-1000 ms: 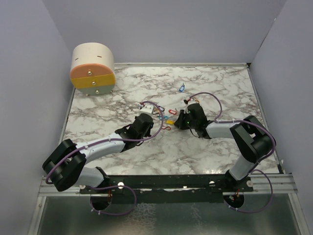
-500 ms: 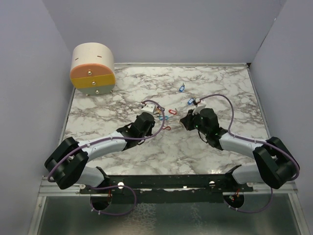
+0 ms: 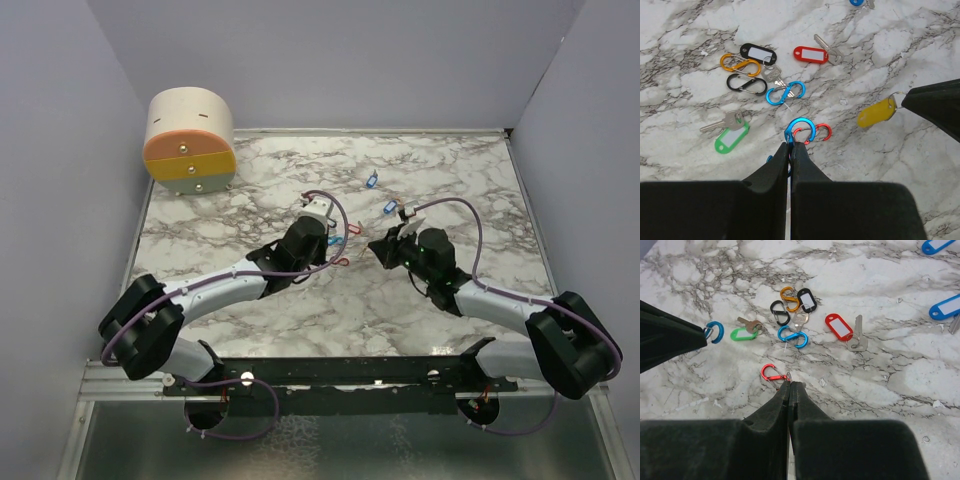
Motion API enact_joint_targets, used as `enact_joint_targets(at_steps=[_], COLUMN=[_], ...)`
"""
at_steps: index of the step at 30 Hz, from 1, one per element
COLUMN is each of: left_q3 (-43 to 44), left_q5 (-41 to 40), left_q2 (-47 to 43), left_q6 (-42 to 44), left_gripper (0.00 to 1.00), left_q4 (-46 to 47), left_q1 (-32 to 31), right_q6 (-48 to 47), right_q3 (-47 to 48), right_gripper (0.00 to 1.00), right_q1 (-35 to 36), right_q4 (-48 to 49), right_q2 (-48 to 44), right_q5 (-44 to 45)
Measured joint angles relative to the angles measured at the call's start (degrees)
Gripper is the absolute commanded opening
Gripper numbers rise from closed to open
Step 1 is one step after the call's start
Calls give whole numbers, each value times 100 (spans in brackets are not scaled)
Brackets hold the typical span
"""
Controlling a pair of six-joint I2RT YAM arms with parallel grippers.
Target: Put the keys on the keyring
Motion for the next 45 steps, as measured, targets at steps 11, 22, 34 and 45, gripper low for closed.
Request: enact_joint_targets(at_steps=[11,22,34,45], left_q3=[319,625,704,708], left_q5=[66,103,105,107], left_q2=[494,719,868,868], left_q6=[2,4,4,4], left_gripper=[0,0,0,0], left_q4=[66,79,81,81], left_q1=[-273,-422,-529,-568], right_q6=[-57,-212,-302,-341], right_q3=[-13,-11,-11,-9], right_gripper=[1,1,1,1], right_q1=[122,385,470,507], right_q4=[271,352,352,352], right_q2=[0,157,177,203], right_q5=[-323,-339,-339,-337])
